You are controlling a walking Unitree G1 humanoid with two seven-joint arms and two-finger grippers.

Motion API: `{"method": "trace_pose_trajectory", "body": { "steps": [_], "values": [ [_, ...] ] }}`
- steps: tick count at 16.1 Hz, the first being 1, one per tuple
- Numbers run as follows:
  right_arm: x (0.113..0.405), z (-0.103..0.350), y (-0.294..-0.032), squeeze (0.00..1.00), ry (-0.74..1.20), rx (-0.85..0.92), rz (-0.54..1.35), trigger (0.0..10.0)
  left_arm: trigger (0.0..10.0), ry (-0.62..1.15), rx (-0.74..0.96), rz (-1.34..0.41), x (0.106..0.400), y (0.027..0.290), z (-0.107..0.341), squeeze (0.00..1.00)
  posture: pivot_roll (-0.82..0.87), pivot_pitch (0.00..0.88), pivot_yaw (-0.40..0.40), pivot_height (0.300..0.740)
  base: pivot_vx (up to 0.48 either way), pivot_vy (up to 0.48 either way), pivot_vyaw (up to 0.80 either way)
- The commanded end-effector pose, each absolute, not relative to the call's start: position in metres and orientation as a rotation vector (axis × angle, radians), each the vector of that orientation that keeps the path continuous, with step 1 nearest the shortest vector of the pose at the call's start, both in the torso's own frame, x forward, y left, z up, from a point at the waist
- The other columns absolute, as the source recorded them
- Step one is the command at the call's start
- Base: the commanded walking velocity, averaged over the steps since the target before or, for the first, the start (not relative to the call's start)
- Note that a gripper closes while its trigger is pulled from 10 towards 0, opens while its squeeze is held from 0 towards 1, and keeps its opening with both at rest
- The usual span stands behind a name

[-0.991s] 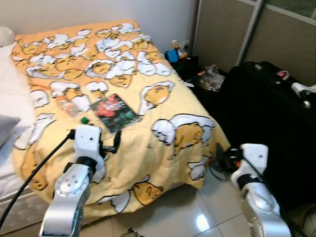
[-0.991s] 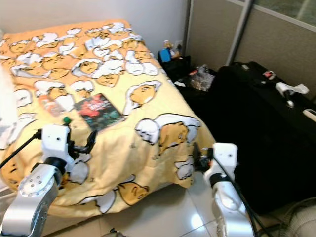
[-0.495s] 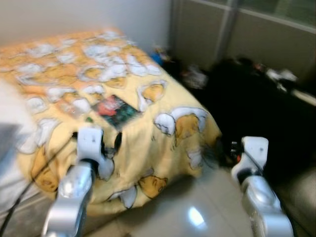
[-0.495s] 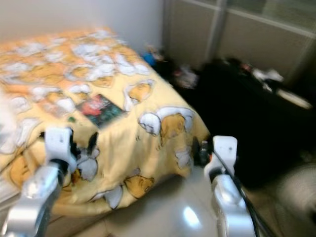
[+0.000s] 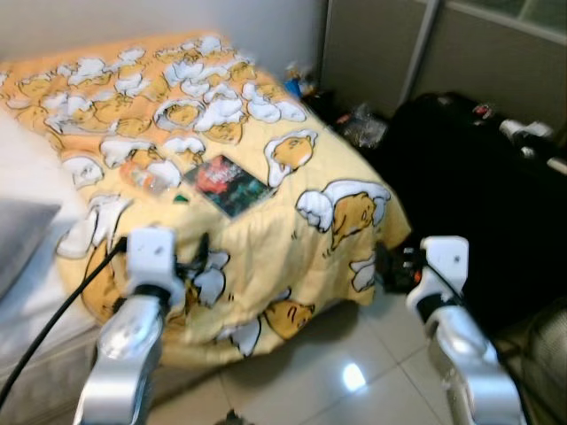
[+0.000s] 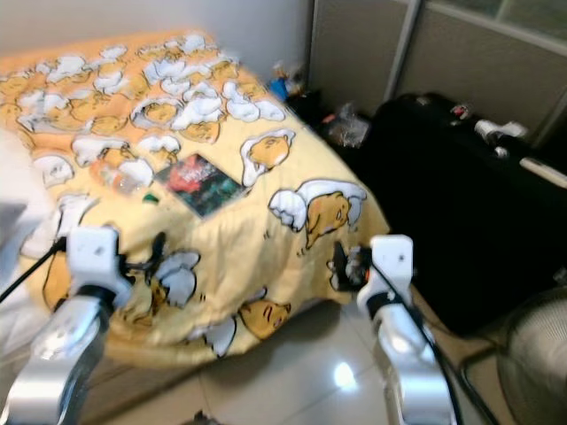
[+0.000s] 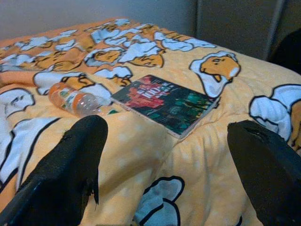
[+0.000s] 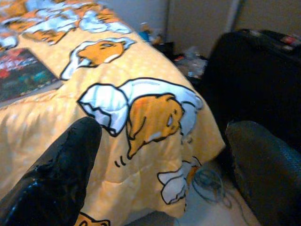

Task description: Clean up the room

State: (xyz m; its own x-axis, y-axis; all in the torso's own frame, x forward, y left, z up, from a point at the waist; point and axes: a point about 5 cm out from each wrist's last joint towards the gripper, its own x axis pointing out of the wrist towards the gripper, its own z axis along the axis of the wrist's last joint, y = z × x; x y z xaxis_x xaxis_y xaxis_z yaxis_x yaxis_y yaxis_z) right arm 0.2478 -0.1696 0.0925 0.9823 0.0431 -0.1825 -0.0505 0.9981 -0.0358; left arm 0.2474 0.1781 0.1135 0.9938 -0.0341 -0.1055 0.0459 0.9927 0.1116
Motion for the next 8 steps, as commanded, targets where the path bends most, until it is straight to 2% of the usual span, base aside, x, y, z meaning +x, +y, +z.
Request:
{"method": "trace_pose_trajectory", "body": {
  "steps": [1, 3, 4, 8],
  "values": [
    [0.253, 0.095, -0.158, 0.00, 0.170, -0.047, 0.119, 10.0, 10.0, 0.098, 0.120, -0.023, 0.245, 0.182, 0.116, 0.00, -0.01, 0.000, 0.029, 0.740, 0.000, 0.000, 0.80],
    [0.257, 0.095, -0.146, 0.00, 0.179, -0.042, 0.222, 10.0, 10.0, 0.102, 0.118, -0.004, 0.241, 0.186, 0.115, 0.03, 0.01, 0.000, 0.016, 0.740, 0.000, 0.000, 0.80],
    [0.259, 0.095, -0.142, 0.00, 0.180, -0.038, 0.243, 10.0, 10.0, 0.102, 0.119, -0.002, 0.240, 0.188, 0.115, 0.07, 0.01, 0.000, 0.013, 0.740, 0.255, 0.000, 0.80],
    [0.261, 0.093, -0.138, 0.00, 0.179, -0.049, 0.277, 10.0, 10.0, 0.106, 0.122, 0.008, 0.241, 0.193, 0.115, 0.08, 0.00, 0.000, 0.017, 0.740, 0.279, 0.000, 0.80]
  ]
}}
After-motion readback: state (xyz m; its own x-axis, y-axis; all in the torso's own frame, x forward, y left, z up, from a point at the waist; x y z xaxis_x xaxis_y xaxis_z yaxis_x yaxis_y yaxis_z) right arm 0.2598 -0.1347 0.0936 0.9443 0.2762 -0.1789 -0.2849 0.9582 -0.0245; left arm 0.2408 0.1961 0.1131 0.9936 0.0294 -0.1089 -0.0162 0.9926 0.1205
